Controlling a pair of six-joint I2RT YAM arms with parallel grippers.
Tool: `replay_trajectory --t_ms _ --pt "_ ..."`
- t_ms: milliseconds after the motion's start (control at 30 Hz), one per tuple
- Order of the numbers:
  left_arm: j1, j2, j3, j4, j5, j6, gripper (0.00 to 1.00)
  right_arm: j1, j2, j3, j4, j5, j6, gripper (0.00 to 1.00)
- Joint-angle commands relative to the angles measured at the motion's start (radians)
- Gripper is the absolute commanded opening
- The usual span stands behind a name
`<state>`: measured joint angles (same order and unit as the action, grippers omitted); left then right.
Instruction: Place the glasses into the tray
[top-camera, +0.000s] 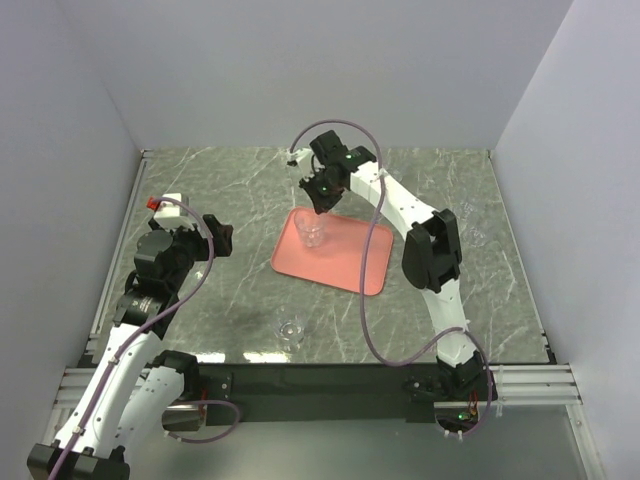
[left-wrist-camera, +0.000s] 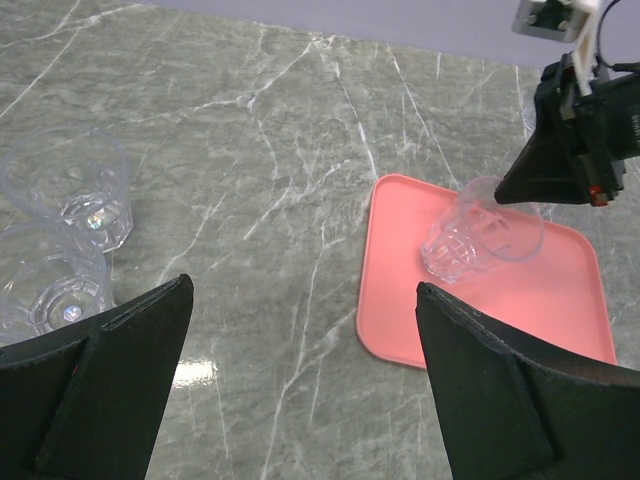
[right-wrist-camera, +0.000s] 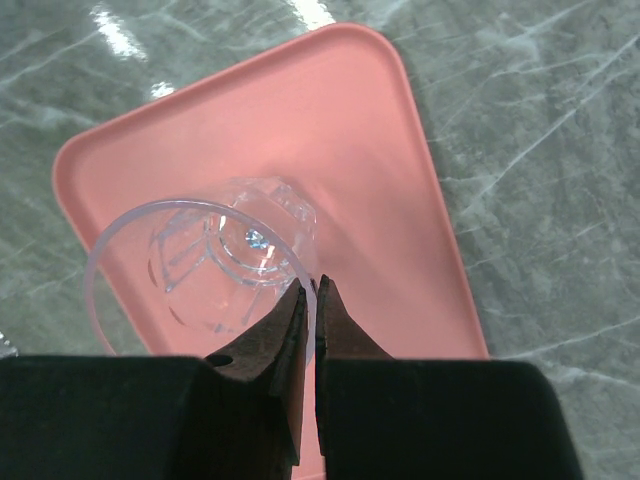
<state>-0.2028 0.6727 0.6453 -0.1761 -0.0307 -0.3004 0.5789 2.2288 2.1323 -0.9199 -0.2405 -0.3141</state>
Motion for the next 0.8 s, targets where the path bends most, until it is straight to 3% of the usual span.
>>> replay_trajectory --t_ms 0,533,767 --pt "-0.004 -0.002 0.017 0.050 0.009 0.017 0.99 0.018 0.025 0.072 0.007 0.061 0.033 0.00" --pt "-0.004 0.011 0.017 0.050 0.015 0.018 0.99 0.059 0.121 0.182 0.035 0.167 0.058 0.02" --pt "-0.004 0.033 0.019 0.050 0.020 0.021 0.99 0.065 0.160 0.224 0.041 0.205 0.066 0.12"
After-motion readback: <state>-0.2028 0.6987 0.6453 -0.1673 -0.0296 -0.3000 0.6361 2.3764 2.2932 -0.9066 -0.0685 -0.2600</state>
